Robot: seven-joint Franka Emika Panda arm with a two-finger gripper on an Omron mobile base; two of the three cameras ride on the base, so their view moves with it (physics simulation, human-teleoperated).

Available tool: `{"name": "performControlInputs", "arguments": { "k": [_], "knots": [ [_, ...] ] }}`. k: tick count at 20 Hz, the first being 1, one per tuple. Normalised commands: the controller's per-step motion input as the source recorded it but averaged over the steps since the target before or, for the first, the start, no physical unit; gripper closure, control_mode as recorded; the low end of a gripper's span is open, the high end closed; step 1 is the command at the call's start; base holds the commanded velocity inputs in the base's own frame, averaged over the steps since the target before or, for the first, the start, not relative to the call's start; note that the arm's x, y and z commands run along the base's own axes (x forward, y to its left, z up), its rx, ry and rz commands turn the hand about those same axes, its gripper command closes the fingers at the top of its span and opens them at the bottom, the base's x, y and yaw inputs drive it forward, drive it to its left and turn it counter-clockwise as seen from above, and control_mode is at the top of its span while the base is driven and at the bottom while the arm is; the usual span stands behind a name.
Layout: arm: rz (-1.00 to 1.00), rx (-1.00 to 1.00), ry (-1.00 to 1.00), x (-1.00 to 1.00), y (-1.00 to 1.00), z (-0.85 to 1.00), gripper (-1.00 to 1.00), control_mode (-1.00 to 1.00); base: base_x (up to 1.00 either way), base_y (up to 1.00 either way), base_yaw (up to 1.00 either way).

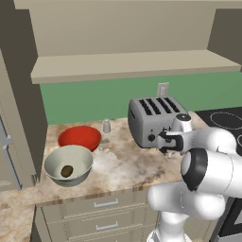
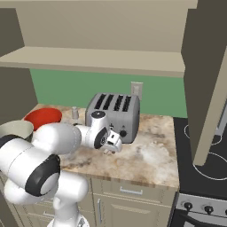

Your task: Pick both bowls and place them on the counter. Then place the mushroom in one bowl and place the kiwi in the other bowl.

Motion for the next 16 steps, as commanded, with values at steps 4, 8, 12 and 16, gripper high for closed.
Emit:
{"name": "performControlInputs", "arguments": {
  "k": [4, 8, 12, 16],
  "knots": [
    [0.05, 0.0, 0.0, 0.12, 0.0, -0.08, -1.0, -1.0, 0.0, 0.0, 0.0],
    [0.04, -0.01, 0.0, 0.14, 0.0, -0.07, -1.0, -1.0, 0.0, 0.0, 0.0],
    [0.03, -0.01, 0.0, 0.13, 0.0, -0.06, -1.0, -1.0, 0.0, 0.0, 0.0],
    [0.02, 0.0, 0.0, 0.09, 0.0, -0.06, -1.0, -1.0, 0.0, 0.0, 0.0]
  ]
}}
